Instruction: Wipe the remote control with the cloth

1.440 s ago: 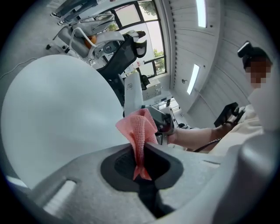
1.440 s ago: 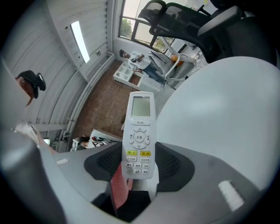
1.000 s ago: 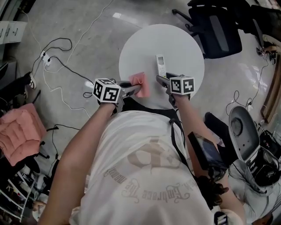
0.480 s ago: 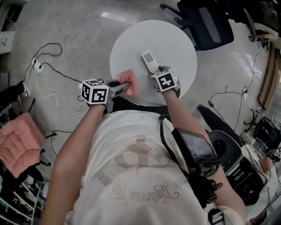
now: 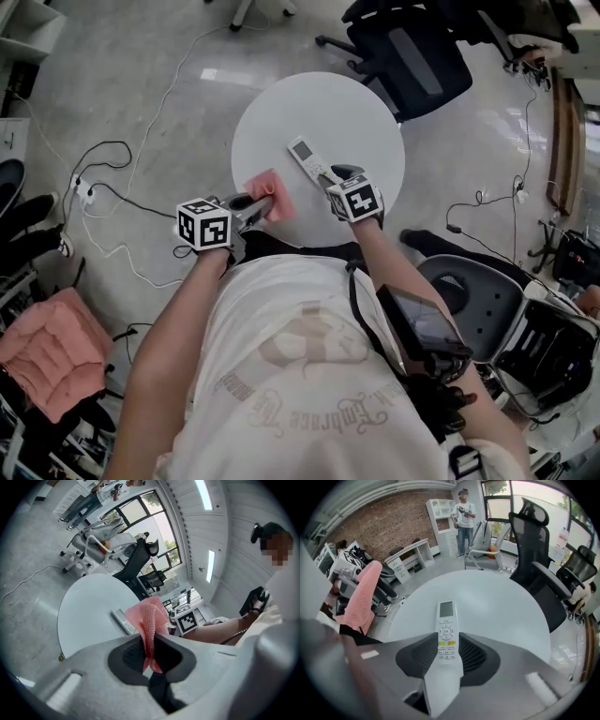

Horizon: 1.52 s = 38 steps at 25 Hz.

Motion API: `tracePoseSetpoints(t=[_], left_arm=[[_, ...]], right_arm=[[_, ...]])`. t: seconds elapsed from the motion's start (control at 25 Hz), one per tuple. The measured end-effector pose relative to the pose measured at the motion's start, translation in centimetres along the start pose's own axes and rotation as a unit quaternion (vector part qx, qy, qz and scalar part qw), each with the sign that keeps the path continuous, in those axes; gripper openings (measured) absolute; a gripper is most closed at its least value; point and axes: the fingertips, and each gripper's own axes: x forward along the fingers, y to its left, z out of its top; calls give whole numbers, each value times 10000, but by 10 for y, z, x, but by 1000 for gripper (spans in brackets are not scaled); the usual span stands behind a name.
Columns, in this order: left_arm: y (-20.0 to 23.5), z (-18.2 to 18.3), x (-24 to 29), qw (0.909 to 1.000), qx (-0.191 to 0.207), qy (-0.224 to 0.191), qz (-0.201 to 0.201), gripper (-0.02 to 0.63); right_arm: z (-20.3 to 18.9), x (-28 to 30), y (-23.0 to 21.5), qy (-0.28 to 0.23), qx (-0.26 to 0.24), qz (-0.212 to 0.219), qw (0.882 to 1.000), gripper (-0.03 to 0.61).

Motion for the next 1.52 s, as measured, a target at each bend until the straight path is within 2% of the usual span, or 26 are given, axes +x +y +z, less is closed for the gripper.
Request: tracePoseSetpoints(t=[0.2,0.24,0.4,0.52,0.8,1.04,1.52], left_arm=[[-13,16,-1,9989,469,-72,-51,18],[-15,17,-2,9984,551,-72,-41,18],[-22,25,-4,9952,970,-121,27,18],[-34,30,-11,9910,1289,-307,164,18],[-51,57,-12,9803,1890,-482,297,18],[-69,59,-6,9770,2071,-464,205,18],[-82,54,13,9765,2134,-292,15,18]], right_arm=[[21,-40,-11,-923,371,-299,9946,16],[24,-49,-13,-1105,430,-338,9924,8],[35,-89,-17,-1870,711,-406,9789,8],[32,-119,-12,-2290,839,-298,9694,8],[40,-170,0,-3224,751,-75,9436,8],[37,-192,7,-3607,661,-63,9303,8],[26,-201,4,-3662,731,-93,9276,8]])
